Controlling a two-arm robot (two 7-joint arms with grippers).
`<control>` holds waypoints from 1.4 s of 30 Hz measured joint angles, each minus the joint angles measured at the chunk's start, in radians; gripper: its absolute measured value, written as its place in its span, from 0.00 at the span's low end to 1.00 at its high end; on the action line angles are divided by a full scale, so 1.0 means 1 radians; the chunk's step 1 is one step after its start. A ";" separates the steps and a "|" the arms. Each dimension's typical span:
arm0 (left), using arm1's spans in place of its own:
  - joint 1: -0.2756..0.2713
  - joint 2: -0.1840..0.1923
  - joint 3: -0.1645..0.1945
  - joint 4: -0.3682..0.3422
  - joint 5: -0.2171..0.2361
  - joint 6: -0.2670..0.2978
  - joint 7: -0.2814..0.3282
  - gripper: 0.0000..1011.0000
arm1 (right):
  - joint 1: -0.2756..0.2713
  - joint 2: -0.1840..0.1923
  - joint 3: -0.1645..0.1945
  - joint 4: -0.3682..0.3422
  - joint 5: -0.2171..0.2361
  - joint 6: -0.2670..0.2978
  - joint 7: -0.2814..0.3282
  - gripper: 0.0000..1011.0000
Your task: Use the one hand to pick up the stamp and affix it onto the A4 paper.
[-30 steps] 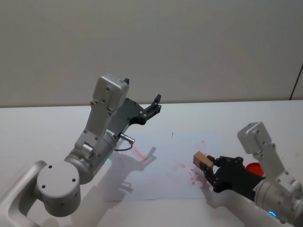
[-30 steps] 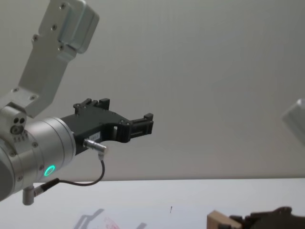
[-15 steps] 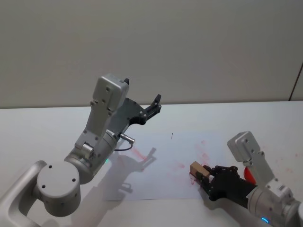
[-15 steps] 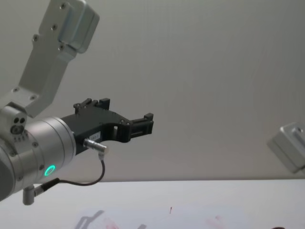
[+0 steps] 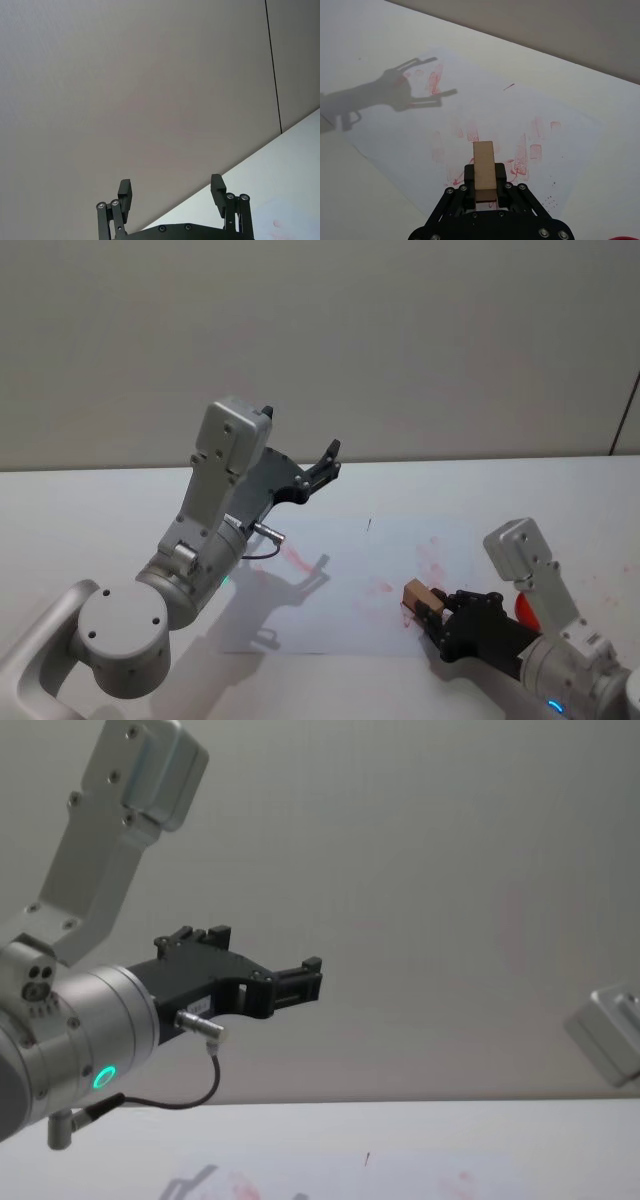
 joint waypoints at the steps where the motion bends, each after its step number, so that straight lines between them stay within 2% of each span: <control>1: 0.000 0.000 0.000 0.000 0.000 0.000 0.000 0.99 | 0.000 -0.001 0.002 -0.001 0.010 -0.004 -0.007 0.21; 6: 0.000 0.000 0.000 0.000 0.000 0.000 0.000 0.99 | 0.005 -0.004 0.012 -0.026 0.043 -0.012 -0.028 0.21; 14: 0.000 0.000 0.000 0.000 0.000 0.000 0.000 0.99 | 0.002 0.015 0.053 -0.112 0.137 -0.021 -0.092 0.21; 16: 0.000 0.000 0.000 0.000 0.000 0.000 0.000 0.99 | -0.005 0.025 0.064 -0.128 0.153 -0.021 -0.105 0.21; 17: 0.000 0.000 0.000 0.000 0.000 0.000 0.000 0.99 | -0.017 0.042 0.080 -0.148 0.178 -0.016 -0.125 0.21; 19: 0.000 0.000 0.000 0.000 0.000 0.000 0.000 0.99 | -0.022 0.048 0.085 -0.154 0.186 -0.013 -0.132 0.21; 26: 0.000 0.000 0.000 0.000 0.000 0.000 0.000 0.99 | -0.094 0.126 0.143 -0.206 0.248 0.014 -0.188 0.21; 33: 0.000 0.000 0.000 0.000 0.000 0.000 0.000 0.99 | -0.156 0.186 0.181 -0.226 0.273 0.028 -0.217 0.21; 37: 0.000 0.000 0.000 0.000 0.000 0.000 0.000 0.99 | -0.174 0.208 0.193 -0.229 0.275 0.033 -0.219 0.21; 42: 0.000 0.000 0.000 0.000 0.000 0.000 0.000 0.99 | -0.175 0.216 0.195 -0.225 0.267 0.036 -0.208 0.21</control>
